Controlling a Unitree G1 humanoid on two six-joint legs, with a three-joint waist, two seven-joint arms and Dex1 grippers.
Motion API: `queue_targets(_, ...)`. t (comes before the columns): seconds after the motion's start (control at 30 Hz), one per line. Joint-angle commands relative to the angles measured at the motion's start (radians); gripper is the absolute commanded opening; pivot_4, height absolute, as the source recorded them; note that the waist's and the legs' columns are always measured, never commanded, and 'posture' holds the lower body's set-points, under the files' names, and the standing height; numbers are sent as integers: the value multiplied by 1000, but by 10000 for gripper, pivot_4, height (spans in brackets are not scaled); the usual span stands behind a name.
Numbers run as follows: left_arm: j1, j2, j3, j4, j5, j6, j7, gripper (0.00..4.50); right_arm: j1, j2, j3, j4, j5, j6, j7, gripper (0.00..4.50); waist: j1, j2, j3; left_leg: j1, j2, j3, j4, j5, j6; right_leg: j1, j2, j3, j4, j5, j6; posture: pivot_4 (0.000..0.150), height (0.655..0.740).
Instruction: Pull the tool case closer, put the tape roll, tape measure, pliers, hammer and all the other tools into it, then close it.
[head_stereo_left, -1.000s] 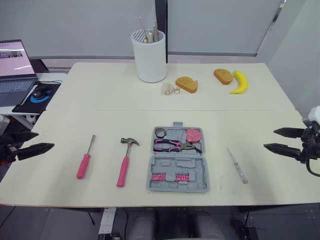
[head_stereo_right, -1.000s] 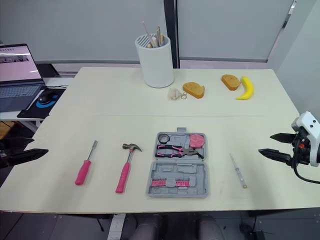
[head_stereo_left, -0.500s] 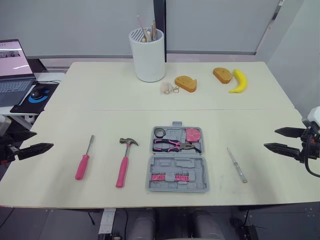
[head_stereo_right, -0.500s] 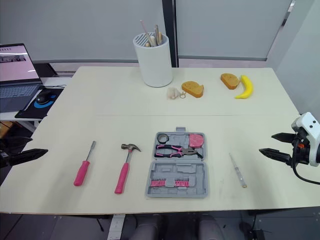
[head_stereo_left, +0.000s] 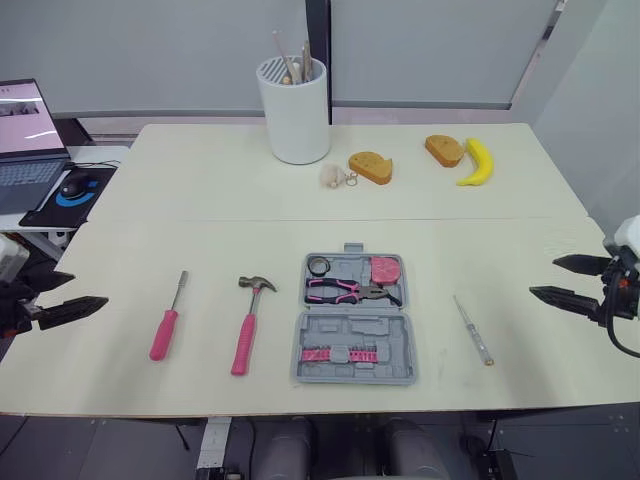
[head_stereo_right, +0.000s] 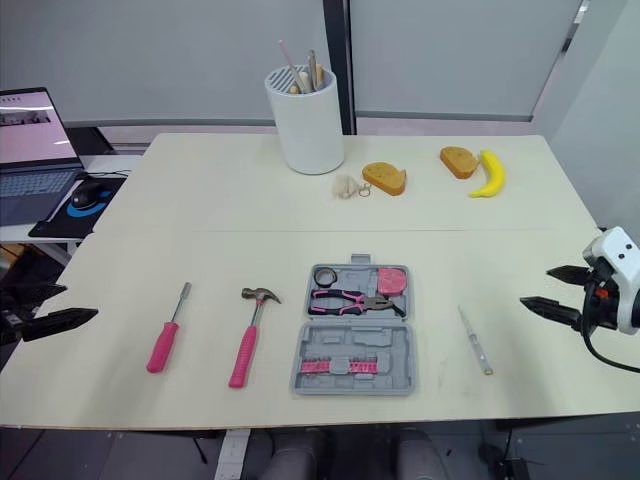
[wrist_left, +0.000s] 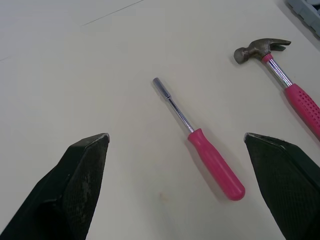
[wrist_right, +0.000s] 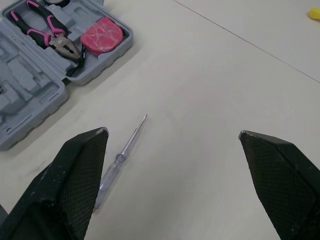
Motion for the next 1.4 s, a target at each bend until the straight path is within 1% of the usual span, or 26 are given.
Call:
queue_targets(0.03,4,7,41,-32,-18,4,6,45000,-1,-9,-13,8,-10,-40,4,44484,0,0,0,0,0,0,0,0,0,0,0,0,0,0,0,1500,7400)
queue_targets(0.1,4,5,43,-41,-21,9,9,45000,-4,-10,-10,17,-8,-47,5,44484,-1,0,0,0,0,0,0,0,0,0,0,0,0,0,0,1500,7400)
queue_targets(0.2,17,-7,36,-104,-31,29,7,45000,-6,-15,-3,28,-14,-66,8,44484,0,0,0,0,0,0,0,0,0,0,0,0,0,0,0,1500,7400)
queue_targets(0.4,-6,-50,-1,-342,-92,119,23,45000,23,-40,12,35,-56,-122,32,44484,0,0,0,0,0,0,1,0,0,1,0,0,0,0,0,1500,7400)
queue_targets(0.47,-8,-80,-55,-494,-138,167,18,45000,47,-63,22,19,-79,-151,59,44484,0,0,0,0,0,0,1,0,0,1,0,0,0,0,0,1500,7400)
queue_targets(0.57,-17,-110,-99,-625,-175,213,28,45000,67,-86,34,10,-99,-182,84,44484,1,1,-1,0,-1,0,1,0,0,2,0,1,0,0,1,1500,7400)
queue_targets(0.6,-41,-133,-127,-683,-204,239,42,45000,68,-97,41,7,-111,-200,93,44484,1,1,-1,1,-1,0,1,0,0,3,1,1,0,0,1,1500,7400)
queue_targets(0.73,-210,-303,-330,-944,-324,336,114,45000,47,-161,103,6,-182,-306,136,44484,2,1,0,2,0,-1,4,0,0,5,2,0,0,1,2,1500,7400)
queue_targets(0.83,-235,-373,-414,-1052,-358,371,151,45000,33,-164,121,-15,-174,-291,142,44484,-5,1,0,1,-1,0,6,0,0,6,2,1,0,2,3,1500,7400)
queue_targets(0.9,-227,-403,-463,-1097,-355,367,166,45000,33,-146,118,-47,-147,-250,135,44484,-8,1,0,2,0,0,6,0,0,6,3,1,0,2,3,1500,7400)
queue_targets(1.03,-204,-439,-530,-1124,-317,314,171,45000,83,-67,71,-176,-37,-92,89,44484,-1,1,0,2,2,-2,6,0,0,7,6,0,0,2,3,1500,7400)
queue_targets(1.13,-199,-448,-548,-1122,-304,289,176,45000,110,3,60,-252,-10,-14,3,44484,5,1,0,2,1,-2,7,0,0,8,5,0,0,2,3,1500,7400)
queue_targets(1.27,-191,-444,-569,-1095,-260,239,170,45000,124,120,95,-308,-31,63,-163,44484,8,0,0,1,-1,-3,9,0,0,9,4,0,-1,2,3,1500,7400)
queue_targets(1.4,-175,-442,-596,-1076,-199,175,166,45000,171,250,166,-361,-70,82,-306,44484,13,0,0,1,-1,-4,9,0,0,9,4,-1,-1,2,3,1500,7400)
